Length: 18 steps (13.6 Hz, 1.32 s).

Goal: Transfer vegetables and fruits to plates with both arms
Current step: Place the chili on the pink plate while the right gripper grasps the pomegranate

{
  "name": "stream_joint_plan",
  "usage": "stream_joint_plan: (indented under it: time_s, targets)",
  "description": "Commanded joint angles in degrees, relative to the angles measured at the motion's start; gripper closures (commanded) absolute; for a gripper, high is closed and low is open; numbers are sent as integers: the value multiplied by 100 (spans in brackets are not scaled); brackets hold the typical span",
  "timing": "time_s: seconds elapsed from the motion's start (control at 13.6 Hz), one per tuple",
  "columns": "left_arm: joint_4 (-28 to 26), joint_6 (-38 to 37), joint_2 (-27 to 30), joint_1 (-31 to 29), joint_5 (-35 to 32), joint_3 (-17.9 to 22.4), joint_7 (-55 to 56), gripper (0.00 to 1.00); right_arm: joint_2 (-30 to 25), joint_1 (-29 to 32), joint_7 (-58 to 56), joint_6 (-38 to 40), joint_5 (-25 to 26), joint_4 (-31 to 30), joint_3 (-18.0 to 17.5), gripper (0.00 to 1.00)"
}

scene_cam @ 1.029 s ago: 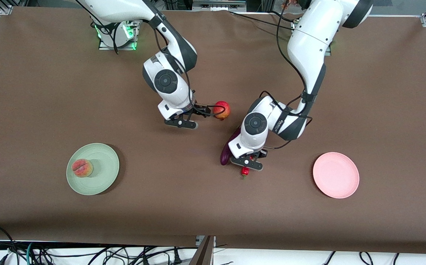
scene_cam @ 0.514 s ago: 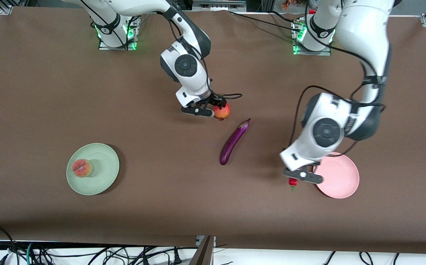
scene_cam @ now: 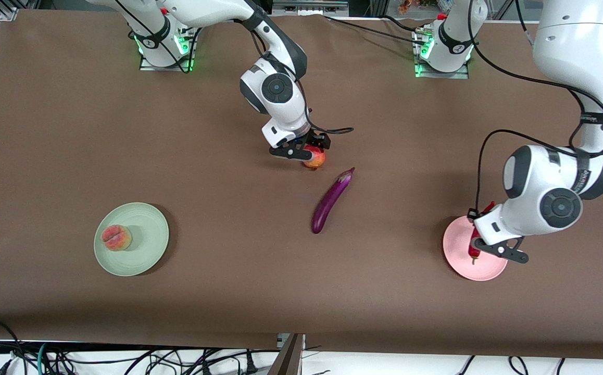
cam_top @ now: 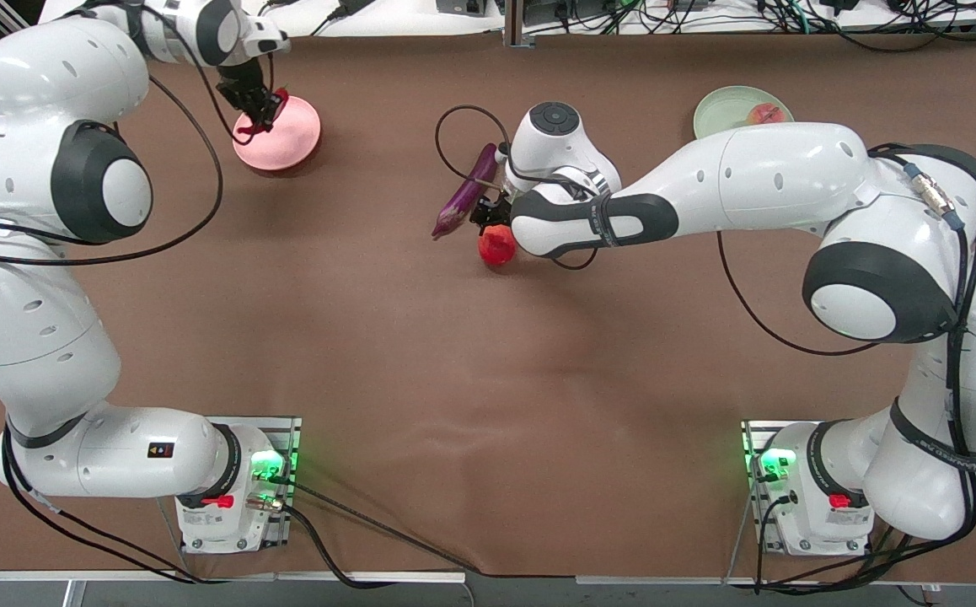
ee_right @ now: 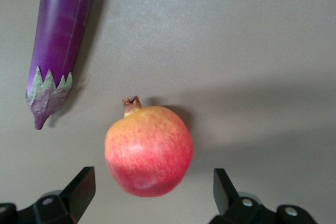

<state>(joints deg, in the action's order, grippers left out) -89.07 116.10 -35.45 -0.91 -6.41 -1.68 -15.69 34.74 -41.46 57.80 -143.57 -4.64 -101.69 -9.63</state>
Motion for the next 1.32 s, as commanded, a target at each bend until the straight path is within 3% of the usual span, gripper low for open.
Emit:
stream_joint_plan:
  time_s: [0.0,0.44,0.51,0.59,0.66,1.1,1.18,1.25]
  targets:
    - [-111,263,-102,-365,244,-104,-600,100,235,-117,232,-48,217,254,58,1]
    - [21,334,-383,-322,422,-96,-672,84,411,-117,223,-391,314,299,154,1]
    - [21,326,-418,-322,404,-96,-759,58,446,-117,223,-435,349,307,155,1]
    - [21,334,-445,-339,422,-96,-760,9,490,-117,223,-487,358,342,155,1]
    - [21,334,-445,-366,422,-96,-769,0,542,-126,223,-505,358,369,155,1]
    - [276,107,-357,-95,465,-174,-506,0,648,-231,223,-514,376,413,164,1]
    - [311,-7,-348,20,631,-192,-166,0,683,-231,223,-514,384,413,164,3]
    - [337,-130,-348,160,815,-192,273,0,692,-240,223,-514,393,413,207,13]
